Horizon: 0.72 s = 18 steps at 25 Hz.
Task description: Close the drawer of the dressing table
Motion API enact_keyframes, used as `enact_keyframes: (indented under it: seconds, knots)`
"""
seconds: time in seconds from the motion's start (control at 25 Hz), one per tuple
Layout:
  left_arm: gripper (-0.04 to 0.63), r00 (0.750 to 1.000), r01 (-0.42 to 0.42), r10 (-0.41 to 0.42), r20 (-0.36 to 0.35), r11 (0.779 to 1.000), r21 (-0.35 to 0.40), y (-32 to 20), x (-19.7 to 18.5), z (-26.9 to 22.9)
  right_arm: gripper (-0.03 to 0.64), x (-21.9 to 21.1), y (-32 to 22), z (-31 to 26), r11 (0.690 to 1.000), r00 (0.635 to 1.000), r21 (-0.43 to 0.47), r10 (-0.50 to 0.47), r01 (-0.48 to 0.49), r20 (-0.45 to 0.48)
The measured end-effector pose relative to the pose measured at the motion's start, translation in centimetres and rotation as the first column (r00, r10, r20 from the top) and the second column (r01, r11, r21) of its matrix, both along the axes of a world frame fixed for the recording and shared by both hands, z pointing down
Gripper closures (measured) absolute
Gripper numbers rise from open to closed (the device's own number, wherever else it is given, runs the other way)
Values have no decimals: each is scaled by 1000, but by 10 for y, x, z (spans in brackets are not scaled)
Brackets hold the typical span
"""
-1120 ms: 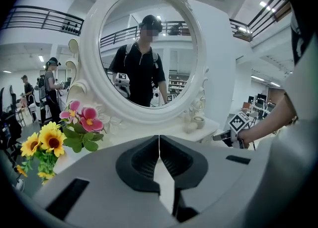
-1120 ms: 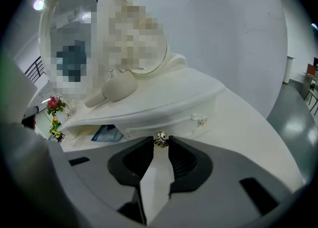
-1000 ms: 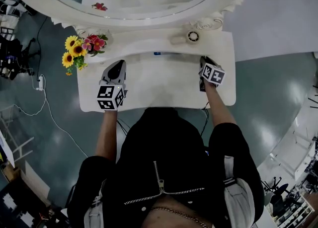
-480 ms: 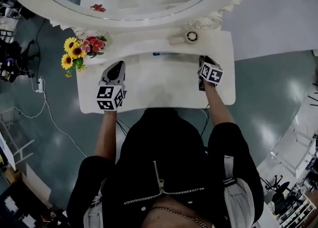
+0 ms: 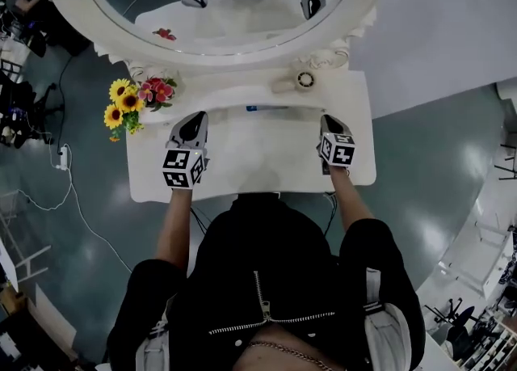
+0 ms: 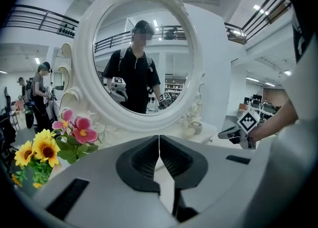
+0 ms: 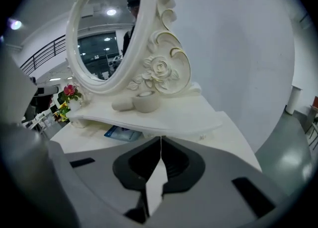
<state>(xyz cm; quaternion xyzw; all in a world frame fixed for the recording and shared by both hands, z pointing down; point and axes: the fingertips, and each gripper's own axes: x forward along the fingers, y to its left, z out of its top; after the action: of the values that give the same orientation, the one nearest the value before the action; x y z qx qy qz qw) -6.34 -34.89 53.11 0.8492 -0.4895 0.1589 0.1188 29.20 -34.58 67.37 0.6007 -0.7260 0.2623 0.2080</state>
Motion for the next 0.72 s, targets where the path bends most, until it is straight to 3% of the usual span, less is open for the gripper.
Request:
enact_keyframes:
  seconds: [0.24,0.44,0.72]
  knots:
    - [574,1000,-11,12,-3,999,49,-1,0,-14,611,-42,-8,-61,978,987,146,-136,148,-91]
    - [574,1000,-13,14,-10,996,86,3,2,-28,612,-81,-9,-126,928,971,287,-219,239,-100]
    - [574,1000,-11,15,-26,989,148,3,1,-55,612,-110,-12,-205,854,961,442,-262,275,-92]
